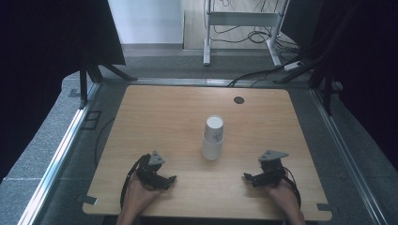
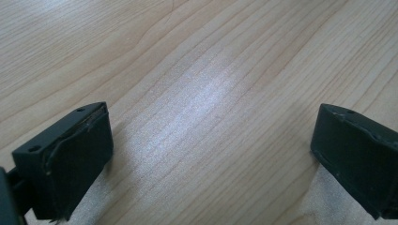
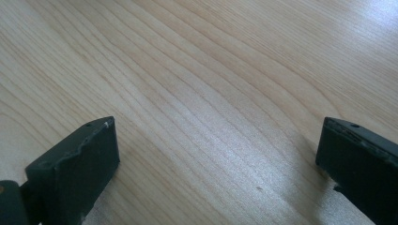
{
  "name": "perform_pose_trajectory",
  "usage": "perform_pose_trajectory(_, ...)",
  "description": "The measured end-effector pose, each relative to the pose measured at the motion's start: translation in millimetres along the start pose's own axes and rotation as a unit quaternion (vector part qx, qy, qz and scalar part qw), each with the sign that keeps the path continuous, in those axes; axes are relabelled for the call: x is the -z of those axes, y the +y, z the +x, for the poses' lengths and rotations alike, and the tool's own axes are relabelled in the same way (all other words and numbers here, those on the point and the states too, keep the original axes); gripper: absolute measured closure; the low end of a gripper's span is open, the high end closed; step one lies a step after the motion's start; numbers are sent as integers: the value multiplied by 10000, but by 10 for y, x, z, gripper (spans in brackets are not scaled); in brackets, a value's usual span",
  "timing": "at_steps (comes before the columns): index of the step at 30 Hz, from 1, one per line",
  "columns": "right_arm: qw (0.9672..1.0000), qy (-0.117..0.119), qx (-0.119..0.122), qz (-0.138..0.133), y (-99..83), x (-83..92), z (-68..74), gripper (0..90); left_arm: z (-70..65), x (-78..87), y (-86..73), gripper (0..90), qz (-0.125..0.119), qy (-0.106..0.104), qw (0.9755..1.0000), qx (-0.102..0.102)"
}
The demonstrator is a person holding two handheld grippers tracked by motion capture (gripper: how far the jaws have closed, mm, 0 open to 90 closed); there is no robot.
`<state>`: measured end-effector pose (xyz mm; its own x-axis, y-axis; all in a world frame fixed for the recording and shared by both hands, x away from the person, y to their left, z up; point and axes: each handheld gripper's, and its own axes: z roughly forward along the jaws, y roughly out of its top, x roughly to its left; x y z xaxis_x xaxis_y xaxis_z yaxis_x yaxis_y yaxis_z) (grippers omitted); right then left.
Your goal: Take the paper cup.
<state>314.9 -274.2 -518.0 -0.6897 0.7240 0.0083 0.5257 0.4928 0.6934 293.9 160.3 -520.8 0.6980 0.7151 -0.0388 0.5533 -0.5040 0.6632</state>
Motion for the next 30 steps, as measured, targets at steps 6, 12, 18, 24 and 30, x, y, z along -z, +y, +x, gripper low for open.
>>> perform_pose_trajectory(6,10000,-2,2,-2,-1,0,0,0,-3,1,0,0,-2,-19,10000,-28)
perform_pose_trajectory(12,10000,0,1,0,0,0,1,0,3,3,-2,0,-10,-38,10000,-2)
perform_pose_trajectory(18,10000,-2,2,2,2,0,0,0,-1,5,-3,0,-8,2,10000,15)
perform_pose_trajectory(24,10000,-1,1,1,1,0,0,0,4,25,10,0,4,7,10000,96)
perform_pose_trajectory(30,10000,0,0,2,1,0,0,0,-1,87,55,0,-225,-113,9996,129)
